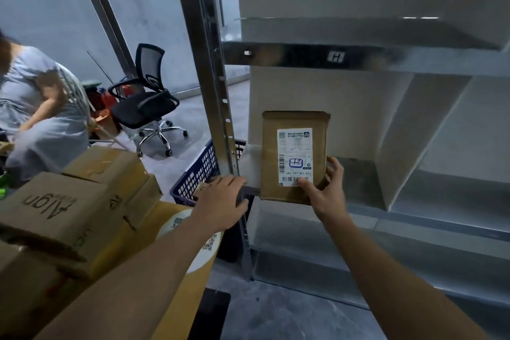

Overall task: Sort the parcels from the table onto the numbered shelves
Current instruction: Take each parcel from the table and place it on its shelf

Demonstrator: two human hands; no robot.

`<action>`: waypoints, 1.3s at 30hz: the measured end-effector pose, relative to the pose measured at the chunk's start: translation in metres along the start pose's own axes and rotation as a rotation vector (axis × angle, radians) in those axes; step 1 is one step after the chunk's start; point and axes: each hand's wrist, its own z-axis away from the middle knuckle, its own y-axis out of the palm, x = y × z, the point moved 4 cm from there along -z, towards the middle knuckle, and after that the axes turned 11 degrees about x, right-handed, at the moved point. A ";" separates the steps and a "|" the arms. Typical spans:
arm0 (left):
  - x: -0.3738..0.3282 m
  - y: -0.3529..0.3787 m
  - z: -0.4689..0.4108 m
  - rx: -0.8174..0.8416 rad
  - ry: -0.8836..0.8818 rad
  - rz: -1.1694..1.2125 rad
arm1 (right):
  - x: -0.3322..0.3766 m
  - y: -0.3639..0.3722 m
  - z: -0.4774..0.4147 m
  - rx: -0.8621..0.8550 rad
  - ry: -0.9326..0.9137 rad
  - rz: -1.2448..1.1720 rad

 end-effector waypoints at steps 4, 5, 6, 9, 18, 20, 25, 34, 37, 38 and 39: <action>-0.009 0.002 -0.033 -0.003 -0.010 0.025 | -0.007 -0.008 -0.036 0.018 -0.016 0.016; -0.011 0.004 -0.038 -0.006 -0.019 0.035 | -0.010 -0.010 -0.044 0.021 -0.010 0.021; -0.012 0.006 -0.042 -0.005 -0.031 0.045 | -0.013 -0.012 -0.051 0.024 -0.005 0.032; -0.012 0.014 -0.048 0.012 -0.067 0.083 | -0.024 -0.014 -0.070 0.058 0.009 0.085; -0.001 0.026 -0.051 0.016 -0.090 0.180 | -0.042 -0.006 -0.089 0.069 0.086 0.135; 0.002 0.031 -0.048 0.034 -0.097 0.202 | -0.045 -0.002 -0.090 0.073 0.104 0.157; 0.013 0.035 -0.042 0.047 -0.108 0.241 | -0.042 0.009 -0.107 0.076 0.135 0.183; 0.030 0.026 -0.036 -0.012 -0.141 0.302 | -0.049 0.019 -0.115 0.085 0.128 0.144; 0.032 0.025 -0.035 -0.026 -0.142 0.313 | -0.051 0.019 -0.117 0.090 0.143 0.148; 0.033 0.025 -0.035 -0.025 -0.145 0.317 | -0.053 0.019 -0.117 0.088 0.152 0.148; 0.033 0.025 -0.034 -0.028 -0.146 0.321 | -0.054 0.019 -0.117 0.084 0.158 0.149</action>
